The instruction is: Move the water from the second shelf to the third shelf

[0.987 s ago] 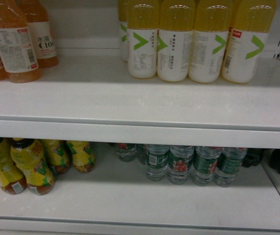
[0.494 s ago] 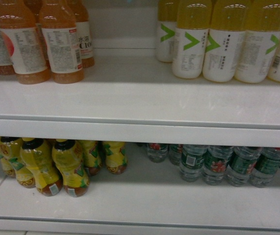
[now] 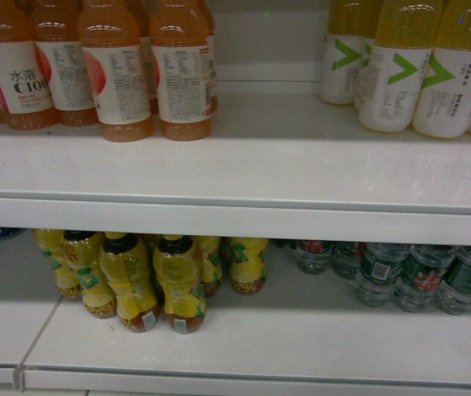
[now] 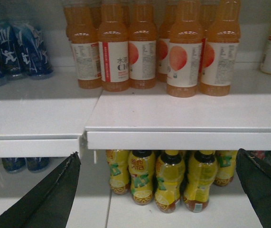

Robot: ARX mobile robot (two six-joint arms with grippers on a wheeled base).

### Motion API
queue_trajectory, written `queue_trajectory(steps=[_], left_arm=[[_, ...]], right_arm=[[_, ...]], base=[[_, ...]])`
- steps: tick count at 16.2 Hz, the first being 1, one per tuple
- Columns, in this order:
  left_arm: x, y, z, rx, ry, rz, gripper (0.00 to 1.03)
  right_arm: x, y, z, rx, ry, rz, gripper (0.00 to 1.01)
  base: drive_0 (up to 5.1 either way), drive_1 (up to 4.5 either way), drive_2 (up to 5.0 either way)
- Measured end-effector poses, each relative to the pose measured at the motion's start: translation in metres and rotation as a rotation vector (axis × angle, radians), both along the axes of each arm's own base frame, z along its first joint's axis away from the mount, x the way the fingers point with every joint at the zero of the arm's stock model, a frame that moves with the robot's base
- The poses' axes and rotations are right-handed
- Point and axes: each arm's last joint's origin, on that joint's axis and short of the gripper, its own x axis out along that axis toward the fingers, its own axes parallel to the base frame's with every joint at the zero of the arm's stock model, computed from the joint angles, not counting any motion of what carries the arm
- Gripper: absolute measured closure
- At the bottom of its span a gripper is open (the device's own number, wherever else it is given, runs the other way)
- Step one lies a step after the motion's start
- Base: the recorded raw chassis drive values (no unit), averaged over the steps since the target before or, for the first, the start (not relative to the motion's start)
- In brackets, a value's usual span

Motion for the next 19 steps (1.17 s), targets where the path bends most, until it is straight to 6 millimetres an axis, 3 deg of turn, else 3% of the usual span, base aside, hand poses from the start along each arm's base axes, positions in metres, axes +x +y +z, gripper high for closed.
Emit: queue_trajectory(steps=[19], left_arm=[[0.0000, 0.0000, 0.0000, 0.000, 0.000, 0.000, 0.05]], right_arm=[[-0.0006, 0.0001, 0.0009, 0.001, -0.008, 0.002, 0.58]], base=[[-4.5, 2.13, 2.1]])
